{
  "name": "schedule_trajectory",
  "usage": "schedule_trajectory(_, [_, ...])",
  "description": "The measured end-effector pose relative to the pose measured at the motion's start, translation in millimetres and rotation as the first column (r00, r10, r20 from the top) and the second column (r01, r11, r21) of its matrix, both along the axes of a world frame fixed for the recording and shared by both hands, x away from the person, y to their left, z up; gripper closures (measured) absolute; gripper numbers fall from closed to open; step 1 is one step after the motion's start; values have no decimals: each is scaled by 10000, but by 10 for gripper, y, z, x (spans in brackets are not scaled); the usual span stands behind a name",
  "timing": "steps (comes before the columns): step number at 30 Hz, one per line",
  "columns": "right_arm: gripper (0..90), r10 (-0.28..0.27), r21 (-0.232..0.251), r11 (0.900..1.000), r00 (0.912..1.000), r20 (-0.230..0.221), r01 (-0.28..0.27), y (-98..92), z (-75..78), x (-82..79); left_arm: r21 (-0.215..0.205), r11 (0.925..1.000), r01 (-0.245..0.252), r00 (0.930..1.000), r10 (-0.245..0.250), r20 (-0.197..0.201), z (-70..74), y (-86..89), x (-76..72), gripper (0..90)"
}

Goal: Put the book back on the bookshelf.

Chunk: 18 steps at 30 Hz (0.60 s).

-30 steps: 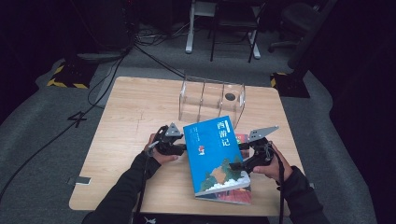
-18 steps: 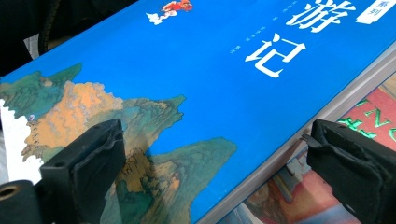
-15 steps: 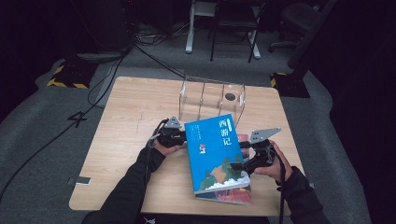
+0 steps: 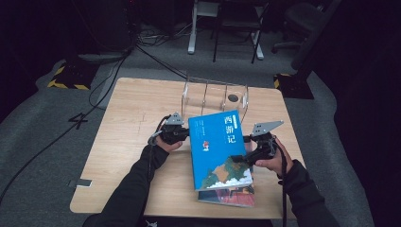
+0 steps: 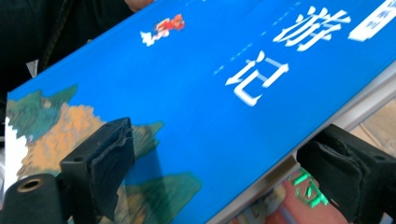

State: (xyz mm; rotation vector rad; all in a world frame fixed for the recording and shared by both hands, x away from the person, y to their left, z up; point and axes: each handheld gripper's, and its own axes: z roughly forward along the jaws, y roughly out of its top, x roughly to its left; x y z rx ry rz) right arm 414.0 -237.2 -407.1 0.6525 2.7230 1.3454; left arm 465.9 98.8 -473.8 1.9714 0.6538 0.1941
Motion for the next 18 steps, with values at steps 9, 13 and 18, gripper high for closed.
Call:
schedule_trajectory(9, [400,-138,698,9975,9979,633,94,69,192,121,-58,9998,177,9986,-174,492,215,-50,-30,897])
schedule_trajectory(13, [551,-176,767,9970,9973,709,122,56,227,145,-229,9994,275,9984,-264,493,258,-45,-30,897])
schedule_trajectory(18, [645,-151,1183,9930,9948,1004,31,1,288,122,-228,9995,228,9982,-215,560,305,-71,-24,897])
